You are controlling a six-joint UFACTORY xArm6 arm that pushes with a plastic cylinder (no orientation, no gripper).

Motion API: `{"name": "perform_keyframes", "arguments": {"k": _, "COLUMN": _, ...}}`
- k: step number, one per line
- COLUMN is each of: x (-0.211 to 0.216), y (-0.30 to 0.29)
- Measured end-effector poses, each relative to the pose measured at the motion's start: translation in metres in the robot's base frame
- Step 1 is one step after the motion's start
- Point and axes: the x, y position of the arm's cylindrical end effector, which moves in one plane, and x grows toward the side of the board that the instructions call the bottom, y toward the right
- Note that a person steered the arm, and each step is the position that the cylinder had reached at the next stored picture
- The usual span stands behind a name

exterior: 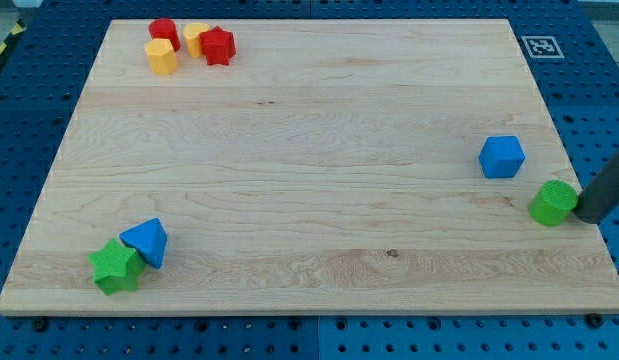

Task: Point your arm at bottom left

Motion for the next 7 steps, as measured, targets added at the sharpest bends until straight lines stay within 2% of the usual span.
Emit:
{"name": "perform_keyframes", "arguments": {"k": 3, "x": 0.0, "y": -0.04}}
{"name": "perform_keyframes", "arguments": {"k": 4, "x": 0.032, "y": -0.042}}
{"name": "perform_keyframes", "arguments": {"k": 5, "x": 0.079, "y": -0.079}}
{"name": "perform_keyframes", "arguments": {"k": 6, "x": 0.071, "y": -0.16}}
{"name": "perform_keyframes", "arguments": {"k": 7, "x": 0.025, "y": -0.245}}
